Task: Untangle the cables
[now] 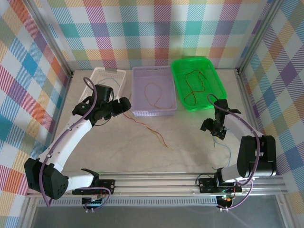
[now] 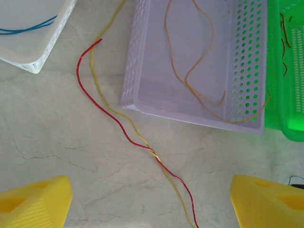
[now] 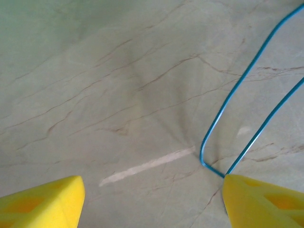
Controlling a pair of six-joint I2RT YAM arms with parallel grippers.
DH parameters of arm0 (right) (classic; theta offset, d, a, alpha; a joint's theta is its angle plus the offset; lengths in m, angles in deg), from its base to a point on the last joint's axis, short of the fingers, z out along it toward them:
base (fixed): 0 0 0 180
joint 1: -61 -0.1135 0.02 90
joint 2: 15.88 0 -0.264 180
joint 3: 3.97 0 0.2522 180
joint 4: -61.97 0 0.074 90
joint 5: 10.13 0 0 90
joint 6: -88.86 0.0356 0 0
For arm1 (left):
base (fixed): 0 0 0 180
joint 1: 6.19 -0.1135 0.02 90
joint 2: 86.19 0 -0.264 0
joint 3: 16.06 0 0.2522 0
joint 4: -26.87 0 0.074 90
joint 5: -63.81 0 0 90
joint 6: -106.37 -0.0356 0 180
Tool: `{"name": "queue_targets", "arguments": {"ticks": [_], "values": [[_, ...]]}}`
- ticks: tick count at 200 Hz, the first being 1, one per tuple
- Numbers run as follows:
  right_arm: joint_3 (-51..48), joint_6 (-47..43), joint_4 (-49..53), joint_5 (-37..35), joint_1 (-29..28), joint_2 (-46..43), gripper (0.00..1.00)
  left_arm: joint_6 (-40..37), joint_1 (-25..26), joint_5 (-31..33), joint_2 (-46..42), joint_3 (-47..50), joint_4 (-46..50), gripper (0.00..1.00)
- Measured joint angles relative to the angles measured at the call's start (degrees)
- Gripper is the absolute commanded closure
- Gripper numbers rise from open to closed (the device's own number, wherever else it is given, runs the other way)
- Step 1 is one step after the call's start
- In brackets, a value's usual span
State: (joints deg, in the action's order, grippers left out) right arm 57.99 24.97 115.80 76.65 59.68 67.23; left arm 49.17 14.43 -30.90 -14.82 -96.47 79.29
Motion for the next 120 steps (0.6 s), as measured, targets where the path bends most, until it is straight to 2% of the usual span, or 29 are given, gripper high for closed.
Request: {"name": "queue_targets", "arguments": {"ticks": [29,67,90,120], "values": [[0.02,0.96,-0.22,-1.81,0.87,3.19,0.28,0.0,0.15,0.02,-0.02,0.57,0.0,0.14],[0.02,1.64,-0.39,-2.8,1.86,4.33,0.41,-0.02,0.15,-0.02,-0.02,0.85,-0.07,0.14],[0.26,2.01,-0.66,-3.3,2.43,4.85,0.6,-0.02,0.15,-0.2,-0.02,0.87,-0.07,0.14],[0.96,1.46,-1.07,-4.09,2.93,6.88,0.77,-0.02,0.22,-0.24,-0.02,0.9,-0.24,0.14]]}}
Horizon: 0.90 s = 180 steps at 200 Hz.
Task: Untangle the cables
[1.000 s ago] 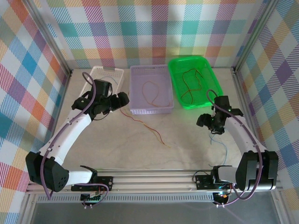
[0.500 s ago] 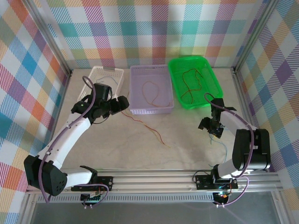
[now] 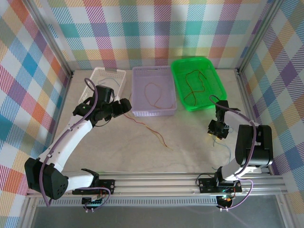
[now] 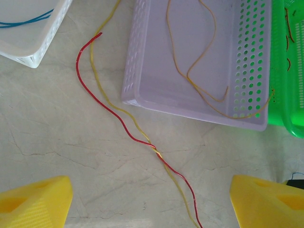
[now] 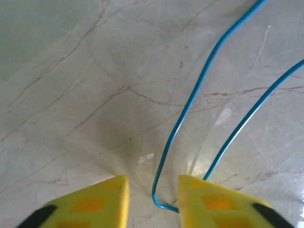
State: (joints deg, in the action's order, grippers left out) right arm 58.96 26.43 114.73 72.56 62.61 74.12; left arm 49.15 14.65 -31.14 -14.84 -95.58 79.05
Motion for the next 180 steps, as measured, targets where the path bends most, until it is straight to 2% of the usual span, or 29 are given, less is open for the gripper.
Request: {"name": "queue_targets", "arguments": {"ticks": [28,50,111,152,180], "values": [[0.09,0.11,-0.02,-0.46,0.0,0.61,0.94,0.0,0.02,-0.04,0.0,0.0,0.0,0.14],[0.15,-0.04,0.0,-0.66,0.0,0.7,1.0,0.0,0.04,-0.13,0.0,0.0,0.0,0.14],[0.28,-0.11,0.2,-0.87,0.0,-0.76,1.0,0.0,0.04,-0.15,0.0,0.0,0.0,0.14],[1.16,0.0,1.84,0.81,0.0,-10.95,1.0,0.0,0.04,-0.17,0.0,0.0,-0.28,0.14],[4.72,0.11,2.4,7.87,-0.13,-17.22,1.0,0.0,0.04,-0.2,0.0,0.02,-1.05,0.14]]}}
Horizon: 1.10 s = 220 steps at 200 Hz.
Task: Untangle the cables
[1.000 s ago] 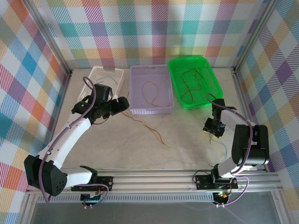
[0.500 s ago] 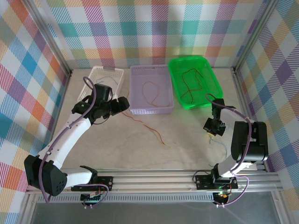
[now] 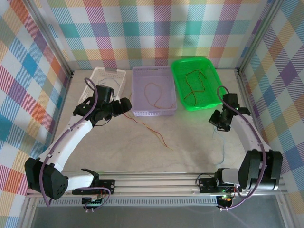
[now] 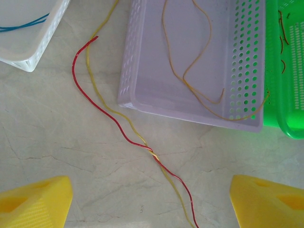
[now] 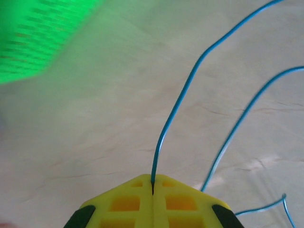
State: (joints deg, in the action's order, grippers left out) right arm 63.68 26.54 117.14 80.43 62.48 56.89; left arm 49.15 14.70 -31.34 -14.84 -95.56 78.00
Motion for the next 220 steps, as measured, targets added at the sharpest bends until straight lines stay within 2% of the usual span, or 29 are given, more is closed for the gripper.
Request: {"name": "queue_targets", "arguments": {"ticks": [48,67,86,129,195,220], "values": [[7.93,0.0,-2.82,13.86,-3.39,-8.52,1.0,0.0,0.0,-0.28,-0.02,0.04,-0.02,0.15],[13.09,0.48,-4.52,19.37,-5.18,-9.33,1.0,0.0,0.0,-0.7,-0.26,0.44,-0.13,0.15],[20.5,0.59,-4.35,21.27,-8.55,-7.96,1.0,0.02,0.0,-1.29,-0.52,0.83,-0.26,0.15],[45.92,-0.33,-1.11,21.62,-20.04,3.69,1.0,0.02,0.0,-1.42,-2.36,1.97,-1.66,0.15],[69.83,-0.68,4.2,24.17,-23.78,22.29,1.0,0.5,0.04,1.31,-8.04,6.16,-3.91,0.16],[83.19,-0.59,7.37,27.41,-26.58,31.28,1.0,1.2,0.04,3.3,-11.72,8.55,-5.18,0.16]]}}
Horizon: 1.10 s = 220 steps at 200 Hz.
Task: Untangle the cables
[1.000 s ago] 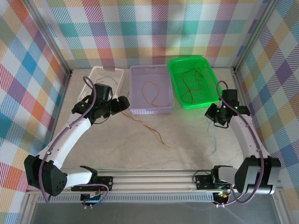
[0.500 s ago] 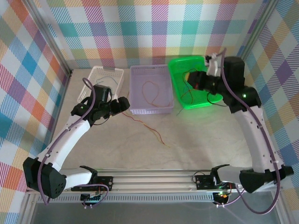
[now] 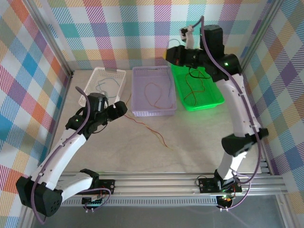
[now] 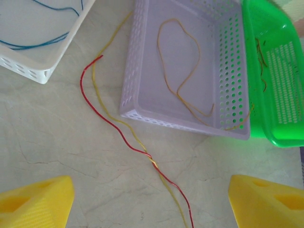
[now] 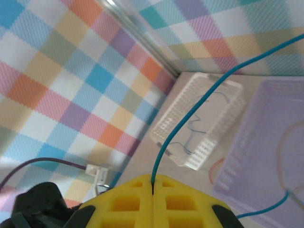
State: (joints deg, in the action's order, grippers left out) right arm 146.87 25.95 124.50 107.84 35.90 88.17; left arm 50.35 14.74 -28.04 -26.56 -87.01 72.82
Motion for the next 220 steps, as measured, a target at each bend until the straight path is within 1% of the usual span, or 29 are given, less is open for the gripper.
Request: {"name": "queue_targets", "arguments": {"ticks": [17,33,58,59,65,67,95,123,145,179,220], "values": [[10.64,0.61,1.79,3.17,-1.4,6.78,1.0,1.03,0.0,0.44,-3.52,2.51,-2.75,0.15],[16.04,1.79,2.34,6.78,-2.27,10.86,1.0,2.12,0.0,-0.17,-7.91,6.32,-7.3,0.14],[17.18,3.91,2.34,11.47,-3.63,14.19,1.0,4.02,0.02,-2.6,-15.21,12.11,-16.2,0.12],[17.18,3.96,2.34,11.63,-3.67,14.27,1.0,4.07,0.02,-2.62,-15.41,12.28,-16.5,0.12],[17.18,4.26,2.34,12.48,-4.04,14.93,1.0,4.39,0.02,-3.3,-17.2,13.57,-18.8,0.01],[17.18,4.31,2.34,12.76,-4.15,15.17,1.0,4.48,0.02,-3.48,-17.75,13.94,-19.43,0.0],[17.18,5.31,2.45,15.5,-5.97,17.92,1.0,5.92,0.04,-5.11,-23.39,16.87,-27.12,0.0],[17.18,5.46,2.84,17.4,-9.42,19.04,1.0,6.56,0.04,-8.24,-23.15,16.98,-33.83,0.0],[17.18,5.27,3.41,18.01,-12.17,19.06,1.0,6.82,0.04,-10.1,-21.49,16.98,-36.7,0.0],[17.09,5.16,4.11,18.23,-15.63,19.06,1.0,6.73,0.04,-12.31,-18.25,16.9,-38.47,0.0],[16.52,4.87,4.94,18.18,-17.84,19.06,1.0,6.71,0.04,-13.18,-16.74,16.0,-38.56,0.0]]}}
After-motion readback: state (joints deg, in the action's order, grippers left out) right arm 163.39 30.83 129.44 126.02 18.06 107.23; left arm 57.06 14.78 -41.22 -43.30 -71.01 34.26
